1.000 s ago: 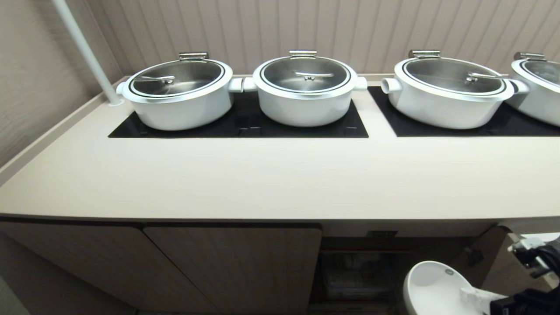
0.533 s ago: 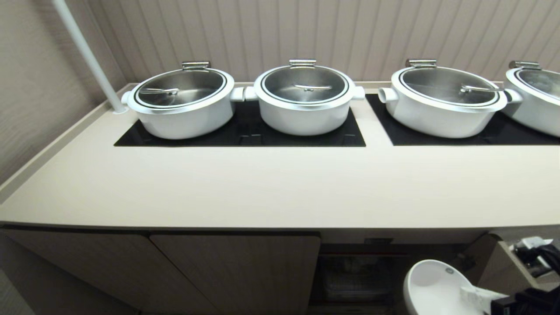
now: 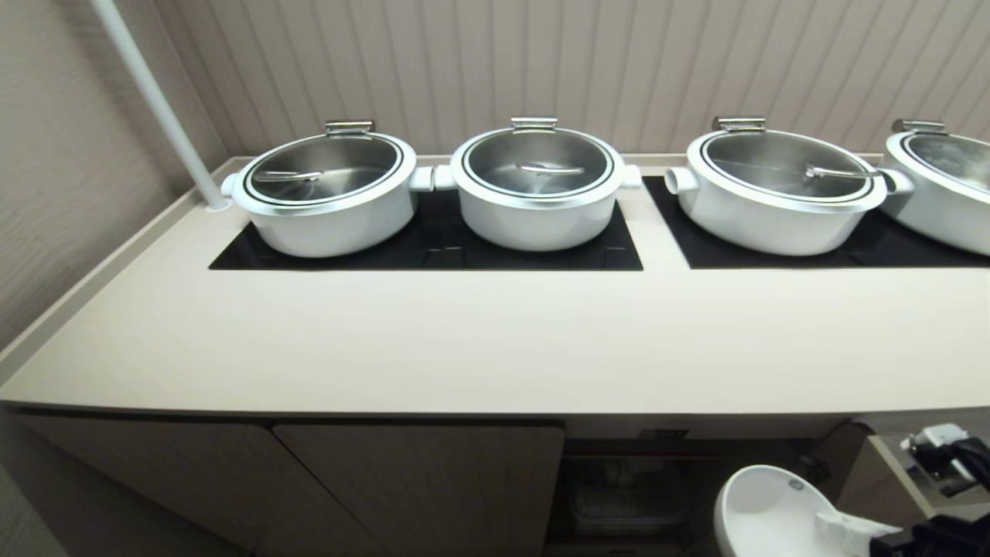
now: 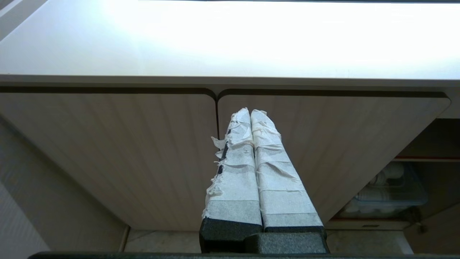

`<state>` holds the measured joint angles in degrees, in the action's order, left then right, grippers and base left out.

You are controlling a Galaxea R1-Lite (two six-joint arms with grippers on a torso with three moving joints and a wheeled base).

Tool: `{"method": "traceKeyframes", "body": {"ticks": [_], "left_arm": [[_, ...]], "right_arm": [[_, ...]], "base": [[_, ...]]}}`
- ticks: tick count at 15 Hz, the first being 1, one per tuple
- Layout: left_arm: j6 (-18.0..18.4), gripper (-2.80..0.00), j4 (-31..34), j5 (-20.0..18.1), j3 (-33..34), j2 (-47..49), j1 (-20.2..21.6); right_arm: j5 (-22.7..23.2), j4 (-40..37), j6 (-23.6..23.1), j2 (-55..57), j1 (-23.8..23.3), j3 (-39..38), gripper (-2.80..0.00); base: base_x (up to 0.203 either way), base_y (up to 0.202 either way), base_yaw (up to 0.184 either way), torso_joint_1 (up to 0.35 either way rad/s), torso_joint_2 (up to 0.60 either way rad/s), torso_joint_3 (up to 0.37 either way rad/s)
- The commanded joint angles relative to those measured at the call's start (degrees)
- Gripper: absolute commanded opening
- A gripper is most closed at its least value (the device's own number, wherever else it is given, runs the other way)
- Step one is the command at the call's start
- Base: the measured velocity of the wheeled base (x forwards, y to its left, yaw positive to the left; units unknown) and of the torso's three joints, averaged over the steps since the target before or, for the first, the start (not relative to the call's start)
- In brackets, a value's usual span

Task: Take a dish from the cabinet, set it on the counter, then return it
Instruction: Place it on the table

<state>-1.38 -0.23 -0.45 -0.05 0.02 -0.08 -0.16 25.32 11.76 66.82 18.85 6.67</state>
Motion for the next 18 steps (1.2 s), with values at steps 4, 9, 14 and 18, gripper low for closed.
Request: {"method": "traceKeyframes", "body": {"ticks": [4, 9, 14, 18], "left_arm": [[-0.03, -2.80, -0.04, 0.01, -0.04, -0.02, -0.01], [-0.03, -2.80, -0.04, 0.01, -0.03, -0.02, -0.01], [-0.03, -2.80, -0.04, 0.01, 0.03, -0.02, -0.01], [-0.03, -2.80, -0.04, 0.01, -0.04, -0.02, 0.03]], "right_arm": [[-0.11, 0.26, 0.01, -0.02, -0.04, -0.16, -2.80], [-0.11, 0.17, -0.58, 0.15, 0.05, 0.80, -2.80], [-0.02, 0.00, -0.87, 0.33, -0.04, 0.71, -2.80], [-0.09, -0.10, -0.78, 0.24, -0.04, 0.98, -2.80]], "base": [[0.000, 0.000, 0.000, 0.000, 0.00, 0.000], [0.000, 0.000, 0.000, 0.000, 0.00, 0.000], [0.000, 0.000, 0.000, 0.000, 0.00, 0.000], [0.000, 0.000, 0.000, 0.000, 0.00, 0.000]]}}
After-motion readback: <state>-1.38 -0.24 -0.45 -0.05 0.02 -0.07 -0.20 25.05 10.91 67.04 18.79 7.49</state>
